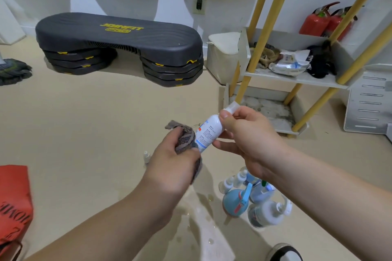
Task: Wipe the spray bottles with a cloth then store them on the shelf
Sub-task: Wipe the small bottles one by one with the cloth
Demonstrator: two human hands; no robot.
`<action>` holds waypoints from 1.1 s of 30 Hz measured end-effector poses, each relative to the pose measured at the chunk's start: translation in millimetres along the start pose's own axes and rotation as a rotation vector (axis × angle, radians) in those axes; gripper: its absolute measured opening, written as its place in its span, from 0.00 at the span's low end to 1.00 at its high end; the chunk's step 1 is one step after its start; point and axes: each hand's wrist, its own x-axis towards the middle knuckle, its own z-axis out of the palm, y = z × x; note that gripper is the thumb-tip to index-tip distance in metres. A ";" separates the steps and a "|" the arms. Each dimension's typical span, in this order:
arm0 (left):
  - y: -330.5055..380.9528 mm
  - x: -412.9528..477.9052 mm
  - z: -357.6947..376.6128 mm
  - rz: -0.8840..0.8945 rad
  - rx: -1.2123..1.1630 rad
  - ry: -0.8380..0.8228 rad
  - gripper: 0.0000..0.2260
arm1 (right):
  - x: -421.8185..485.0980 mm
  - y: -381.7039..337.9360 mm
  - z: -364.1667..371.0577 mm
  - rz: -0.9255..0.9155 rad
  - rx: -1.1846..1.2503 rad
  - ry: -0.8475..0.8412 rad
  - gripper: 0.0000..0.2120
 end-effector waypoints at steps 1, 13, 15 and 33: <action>-3.2 -3.2 1.7 0.123 0.139 -0.002 0.19 | -0.8 0.4 1.6 -0.006 0.000 -0.003 0.11; -8.4 33.2 -23.4 0.188 0.004 -0.164 0.22 | -4.4 -3.7 -2.6 0.064 -0.132 -0.057 0.19; 2.4 29.8 -19.6 -0.068 -0.282 -0.227 0.16 | -4.7 -5.1 -4.8 0.105 -0.149 -0.110 0.20; -3.5 0.0 -18.5 0.709 0.497 -0.139 0.24 | -13.3 -0.1 -0.1 -0.161 -0.116 -0.339 0.08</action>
